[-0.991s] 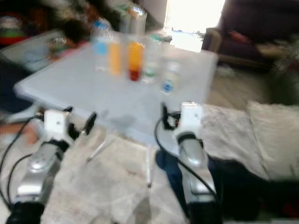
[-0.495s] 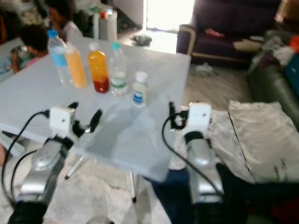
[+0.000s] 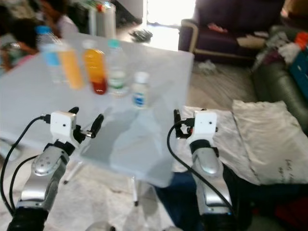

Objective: Restocking fridge

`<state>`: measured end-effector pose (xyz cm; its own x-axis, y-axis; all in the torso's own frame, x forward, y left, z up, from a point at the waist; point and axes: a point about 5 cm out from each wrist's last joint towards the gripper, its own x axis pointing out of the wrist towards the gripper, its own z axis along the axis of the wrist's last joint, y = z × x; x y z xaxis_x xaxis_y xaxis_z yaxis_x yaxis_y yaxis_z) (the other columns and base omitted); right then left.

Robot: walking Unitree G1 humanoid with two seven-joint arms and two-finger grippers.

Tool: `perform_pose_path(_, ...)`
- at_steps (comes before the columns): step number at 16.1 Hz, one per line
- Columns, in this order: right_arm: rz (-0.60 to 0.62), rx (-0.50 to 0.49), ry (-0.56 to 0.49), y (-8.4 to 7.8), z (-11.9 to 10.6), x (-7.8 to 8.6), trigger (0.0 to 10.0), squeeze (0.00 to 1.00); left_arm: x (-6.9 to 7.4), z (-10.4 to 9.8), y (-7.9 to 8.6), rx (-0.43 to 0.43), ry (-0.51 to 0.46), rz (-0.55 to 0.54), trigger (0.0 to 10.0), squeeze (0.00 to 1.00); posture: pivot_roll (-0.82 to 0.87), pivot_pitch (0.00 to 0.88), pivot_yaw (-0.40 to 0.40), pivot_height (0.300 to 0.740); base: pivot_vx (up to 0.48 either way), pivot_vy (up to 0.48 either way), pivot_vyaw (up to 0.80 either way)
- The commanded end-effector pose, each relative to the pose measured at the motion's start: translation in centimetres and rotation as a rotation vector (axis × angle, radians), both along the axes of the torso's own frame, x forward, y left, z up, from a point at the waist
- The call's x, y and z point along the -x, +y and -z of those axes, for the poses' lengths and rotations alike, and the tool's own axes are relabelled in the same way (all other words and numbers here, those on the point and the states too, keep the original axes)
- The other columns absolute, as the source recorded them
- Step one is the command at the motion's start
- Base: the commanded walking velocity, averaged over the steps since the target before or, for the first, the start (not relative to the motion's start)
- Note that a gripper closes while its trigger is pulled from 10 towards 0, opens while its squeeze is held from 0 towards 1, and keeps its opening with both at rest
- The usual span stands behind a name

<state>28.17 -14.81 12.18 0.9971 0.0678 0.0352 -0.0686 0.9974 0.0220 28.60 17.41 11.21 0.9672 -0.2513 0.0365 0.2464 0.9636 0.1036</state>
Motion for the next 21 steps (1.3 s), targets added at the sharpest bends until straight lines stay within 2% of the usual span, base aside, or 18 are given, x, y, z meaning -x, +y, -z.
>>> perform_pose_path(1, -0.019, -0.004, -0.013, 0.6, -0.5, -0.1, 10.0, 0.0, 0.0, 0.0, 0.6, -0.013, 0.004, -0.008, 10.0, 0.0, 0.07, 0.05, -0.042, 0.74, 0.0, 0.442, 0.0)
perform_pose_path(4, -0.018, -0.006, -0.017, 0.6, -0.5, -0.3, 10.0, 0.0, 0.0, -0.1, 0.1, -0.021, -0.008, 0.005, 10.0, 0.0, 0.07, 0.043, -0.043, 0.74, 0.0, 0.436, 0.0)
perform_pose_path(10, -0.002, 0.004, -0.027, 0.4, -0.7, -0.5, 10.0, 0.0, 0.1, 0.1, -0.4, -0.017, -0.003, 0.014, 10.0, 0.0, 0.08, 0.036, -0.045, 0.74, 0.041, 0.0, 0.0)
perform_pose_path(14, 0.01, 0.004, -0.034, 0.3, -0.8, -0.7, 10.0, 0.0, 0.5, 0.2, -0.5, 0.002, -0.002, 0.033, 10.0, 0.0, 0.07, 0.032, -0.043, 0.74, 0.38, 0.0, 0.0)
perform_pose_path(17, 0.017, 0.004, -0.036, 0.3, -0.9, -0.7, 10.0, 0.0, 0.2, 0.0, -0.7, -0.01, -0.013, 0.035, 10.0, 0.0, 0.07, 0.035, -0.039, 0.74, 0.42, 0.0, 0.0)
perform_pose_path(21, 0.037, -0.007, -0.042, 0.1, -1.2, -0.9, 10.0, 0.0, 0.1, 0.1, -0.9, -0.015, -0.005, 0.043, 10.0, 0.0, 0.06, 0.029, -0.028, 0.74, 0.068, 0.0, -0.11)
